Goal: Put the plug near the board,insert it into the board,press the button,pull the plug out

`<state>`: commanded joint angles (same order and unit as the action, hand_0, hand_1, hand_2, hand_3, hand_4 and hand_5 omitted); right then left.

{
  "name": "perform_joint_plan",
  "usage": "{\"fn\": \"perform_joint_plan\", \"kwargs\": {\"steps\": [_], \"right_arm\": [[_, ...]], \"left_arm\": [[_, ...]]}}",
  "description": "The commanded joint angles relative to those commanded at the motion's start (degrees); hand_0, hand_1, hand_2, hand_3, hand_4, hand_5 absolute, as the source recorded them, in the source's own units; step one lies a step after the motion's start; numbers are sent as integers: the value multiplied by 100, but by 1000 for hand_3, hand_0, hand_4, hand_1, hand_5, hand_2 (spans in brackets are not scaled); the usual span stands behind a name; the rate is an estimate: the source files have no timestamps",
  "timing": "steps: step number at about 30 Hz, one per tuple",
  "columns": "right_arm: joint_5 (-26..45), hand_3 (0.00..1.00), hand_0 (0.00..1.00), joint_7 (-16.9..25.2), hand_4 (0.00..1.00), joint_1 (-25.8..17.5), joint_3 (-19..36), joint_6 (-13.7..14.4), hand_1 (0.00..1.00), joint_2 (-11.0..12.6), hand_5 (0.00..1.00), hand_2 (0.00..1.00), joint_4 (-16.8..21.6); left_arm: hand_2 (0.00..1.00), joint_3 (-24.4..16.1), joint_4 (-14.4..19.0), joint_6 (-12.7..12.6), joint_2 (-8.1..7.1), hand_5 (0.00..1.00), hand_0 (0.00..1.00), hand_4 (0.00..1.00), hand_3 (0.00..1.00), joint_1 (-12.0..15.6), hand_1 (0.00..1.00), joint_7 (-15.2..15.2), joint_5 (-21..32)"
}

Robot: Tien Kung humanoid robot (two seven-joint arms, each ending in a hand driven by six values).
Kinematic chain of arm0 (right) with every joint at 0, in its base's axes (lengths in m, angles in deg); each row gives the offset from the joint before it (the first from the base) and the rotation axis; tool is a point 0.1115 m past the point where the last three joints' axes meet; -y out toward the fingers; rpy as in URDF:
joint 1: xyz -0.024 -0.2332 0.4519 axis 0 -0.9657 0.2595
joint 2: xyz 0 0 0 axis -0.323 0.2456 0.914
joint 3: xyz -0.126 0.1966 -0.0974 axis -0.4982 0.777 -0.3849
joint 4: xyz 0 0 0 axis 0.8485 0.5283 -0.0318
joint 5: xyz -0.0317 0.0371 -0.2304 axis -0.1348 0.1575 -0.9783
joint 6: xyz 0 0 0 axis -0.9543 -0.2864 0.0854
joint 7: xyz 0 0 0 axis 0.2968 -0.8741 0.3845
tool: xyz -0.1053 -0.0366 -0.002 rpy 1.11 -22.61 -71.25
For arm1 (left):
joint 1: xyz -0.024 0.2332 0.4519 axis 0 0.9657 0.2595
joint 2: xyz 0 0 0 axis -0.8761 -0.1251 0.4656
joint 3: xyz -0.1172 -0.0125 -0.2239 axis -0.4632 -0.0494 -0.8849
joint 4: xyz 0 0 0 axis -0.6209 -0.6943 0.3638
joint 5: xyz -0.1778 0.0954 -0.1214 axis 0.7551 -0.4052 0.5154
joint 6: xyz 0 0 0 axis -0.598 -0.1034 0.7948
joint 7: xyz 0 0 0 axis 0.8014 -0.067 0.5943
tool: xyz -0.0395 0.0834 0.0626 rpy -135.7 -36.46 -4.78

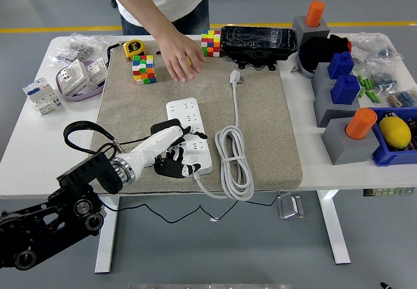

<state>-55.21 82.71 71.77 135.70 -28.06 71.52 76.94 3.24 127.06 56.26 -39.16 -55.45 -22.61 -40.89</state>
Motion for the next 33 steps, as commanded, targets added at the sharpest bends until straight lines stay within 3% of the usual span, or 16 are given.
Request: {"fn": "perform_joint_plan", "kwargs": {"steps": [4,5,10,11,12,20,33], "right_arm": [[0,560,604,1,954,2,17,1,647,-11,513,666,0],[-1,561,604,0,954,1,18,0,647,-11,513,666,0],[0,561,604,-1,954,-12,8,-1,647,-15,513,666,-10],[1,561,604,-2,954,-12,4,0,647,-17,513,667,-13],[0,561,604,-3,954,-10,1,0,647,-19,513,667,-16],[5,561,603,1,953,7,-18,-2,647,-34,512,666,-17],[9,561,605,-1,953,-8,-20,-3,647,-27,512,667,-28]], "left_arm": [[278,32,-154,-367,28,422,192,839,617,54,145,-487,513],[429,41,-186,-436,36,469,302,849,518,63,351,-572,611],[429,49,-390,-980,115,469,302,849,518,147,351,-1235,1357],[516,40,-416,-1052,134,468,421,827,497,163,526,-1323,1476],[516,24,-448,-1112,159,468,421,827,497,187,526,-1399,1601],[515,-144,-636,-1170,352,441,453,808,513,363,534,-1494,1749],[521,-151,-678,-1147,350,429,481,800,521,421,541,-1438,1733]]}}
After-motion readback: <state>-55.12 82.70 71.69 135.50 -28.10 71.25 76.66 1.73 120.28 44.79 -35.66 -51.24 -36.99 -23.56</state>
